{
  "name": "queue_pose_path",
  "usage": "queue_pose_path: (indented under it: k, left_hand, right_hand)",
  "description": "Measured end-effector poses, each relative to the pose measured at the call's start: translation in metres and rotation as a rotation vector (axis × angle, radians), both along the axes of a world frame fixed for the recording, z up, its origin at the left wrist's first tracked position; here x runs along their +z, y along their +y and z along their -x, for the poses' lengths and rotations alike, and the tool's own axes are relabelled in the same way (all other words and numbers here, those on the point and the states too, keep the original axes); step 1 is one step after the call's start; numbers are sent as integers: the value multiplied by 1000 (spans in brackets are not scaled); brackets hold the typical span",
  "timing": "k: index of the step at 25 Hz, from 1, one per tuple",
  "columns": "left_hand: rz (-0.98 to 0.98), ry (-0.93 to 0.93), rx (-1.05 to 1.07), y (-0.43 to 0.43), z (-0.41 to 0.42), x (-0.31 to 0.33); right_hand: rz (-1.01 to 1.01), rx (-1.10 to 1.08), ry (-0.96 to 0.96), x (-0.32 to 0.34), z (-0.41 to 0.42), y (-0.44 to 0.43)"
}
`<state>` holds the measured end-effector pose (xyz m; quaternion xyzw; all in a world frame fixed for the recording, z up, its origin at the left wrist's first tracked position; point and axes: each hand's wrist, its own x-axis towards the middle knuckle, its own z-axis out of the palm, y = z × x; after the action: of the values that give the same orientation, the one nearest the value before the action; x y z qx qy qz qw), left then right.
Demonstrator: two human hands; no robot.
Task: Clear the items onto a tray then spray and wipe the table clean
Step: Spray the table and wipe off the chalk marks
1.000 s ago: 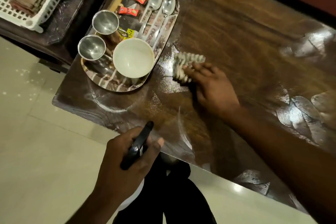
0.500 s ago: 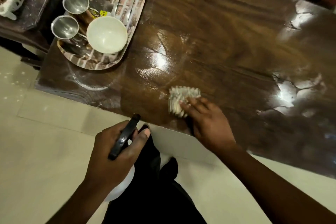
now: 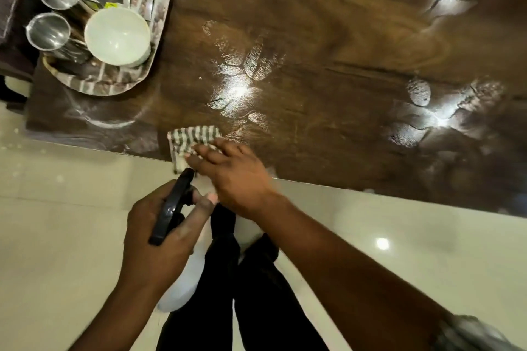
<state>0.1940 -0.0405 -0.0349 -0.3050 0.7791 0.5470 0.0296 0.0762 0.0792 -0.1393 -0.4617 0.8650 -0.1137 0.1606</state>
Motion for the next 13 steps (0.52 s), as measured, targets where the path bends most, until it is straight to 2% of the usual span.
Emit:
queue_pose_path:
  k: [2,4,6,9,11,13]
  left_hand:
    - [16,-22,-30,5,2,-3]
    - [3,-30,-61,11,8,-5]
    - [-13,-17,-84,16,16,-5]
    - [-45,28,-98,20,23,-4]
    - [-40,55,-99,23,26,0]
    - [-39,72,-92,22,28,0]
  right_hand:
    - [24,8,12,-4,2,65]
    - [54,-172,43,-4,3,145]
    - [71,-492,95,-1,0,222]
    - [19,-1096,162,5,-13,298]
    - [19,-1519,90,10,-5,301]
    - [68,-1758,48,12,16,274]
